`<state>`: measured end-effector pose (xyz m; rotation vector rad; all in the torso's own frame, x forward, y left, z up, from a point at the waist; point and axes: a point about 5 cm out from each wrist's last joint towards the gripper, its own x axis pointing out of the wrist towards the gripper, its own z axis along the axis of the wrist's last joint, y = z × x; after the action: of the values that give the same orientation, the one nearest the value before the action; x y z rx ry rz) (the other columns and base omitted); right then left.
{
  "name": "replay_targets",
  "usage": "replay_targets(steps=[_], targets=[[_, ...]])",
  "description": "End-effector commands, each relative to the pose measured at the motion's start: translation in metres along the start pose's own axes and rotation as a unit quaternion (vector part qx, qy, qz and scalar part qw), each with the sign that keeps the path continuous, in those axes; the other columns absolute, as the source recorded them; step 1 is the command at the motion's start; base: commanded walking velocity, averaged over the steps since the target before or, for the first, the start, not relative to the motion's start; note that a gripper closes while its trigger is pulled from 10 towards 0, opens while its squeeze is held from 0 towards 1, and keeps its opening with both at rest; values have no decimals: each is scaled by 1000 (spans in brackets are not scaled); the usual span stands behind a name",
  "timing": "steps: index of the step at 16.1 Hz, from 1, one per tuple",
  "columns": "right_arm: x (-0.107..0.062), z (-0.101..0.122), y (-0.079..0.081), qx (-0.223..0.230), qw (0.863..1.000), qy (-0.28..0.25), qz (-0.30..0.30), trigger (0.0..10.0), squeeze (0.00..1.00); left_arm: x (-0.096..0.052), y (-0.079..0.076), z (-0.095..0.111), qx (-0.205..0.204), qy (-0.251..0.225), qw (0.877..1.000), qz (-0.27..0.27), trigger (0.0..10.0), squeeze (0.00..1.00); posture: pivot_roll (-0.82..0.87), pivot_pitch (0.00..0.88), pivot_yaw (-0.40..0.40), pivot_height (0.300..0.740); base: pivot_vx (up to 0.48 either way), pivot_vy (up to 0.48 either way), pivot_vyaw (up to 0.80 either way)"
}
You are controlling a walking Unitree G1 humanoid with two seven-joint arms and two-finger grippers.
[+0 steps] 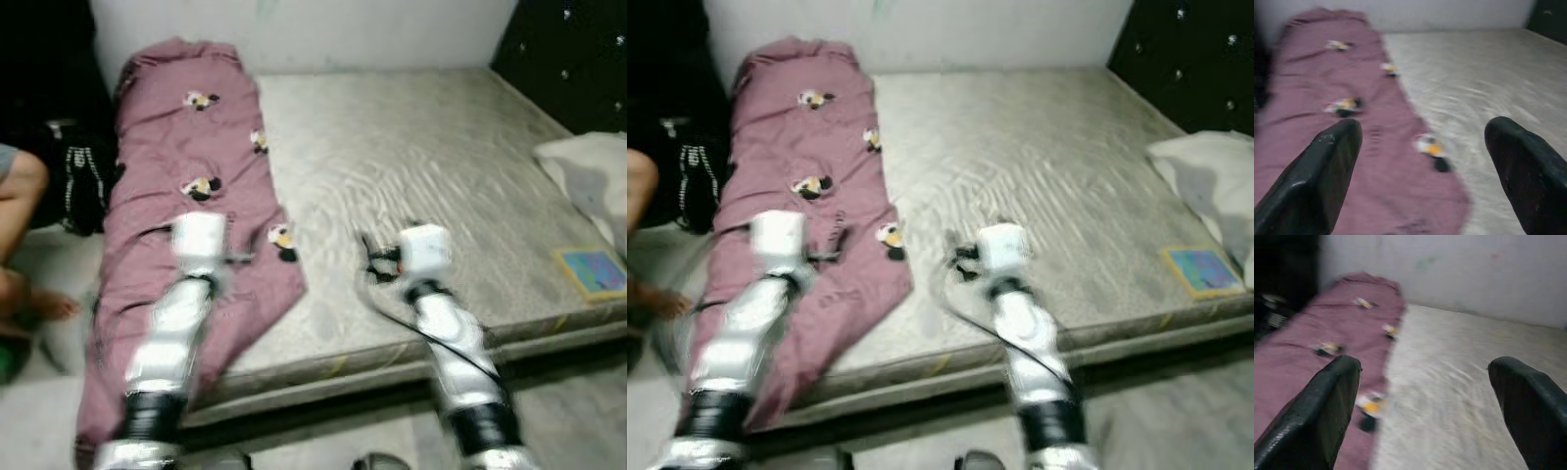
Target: Clean up the room
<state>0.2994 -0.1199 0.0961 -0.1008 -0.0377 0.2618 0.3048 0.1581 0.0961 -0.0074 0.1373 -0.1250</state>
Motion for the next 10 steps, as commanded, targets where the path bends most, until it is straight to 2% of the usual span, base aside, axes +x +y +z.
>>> replay_targets(steps=[1,5,10], targets=[[-2,1,-12,-10,1000,-1,-14,10000,0,3,-10,3,-2,-4,1000,-13,10000,0,-21,0,-21,740,0,480,0],[-2,1,-12,-10,1000,-1,-13,10000,0,1,-11,2,0,-9,1000,-16,10000,0,-21,0,-20,740,0,480,0],[-2,1,-11,-11,1000,0,-10,10000,0,-1,-14,11,-10,-41,999,-22,10000,0,-17,0,-25,740,0,0,0]])
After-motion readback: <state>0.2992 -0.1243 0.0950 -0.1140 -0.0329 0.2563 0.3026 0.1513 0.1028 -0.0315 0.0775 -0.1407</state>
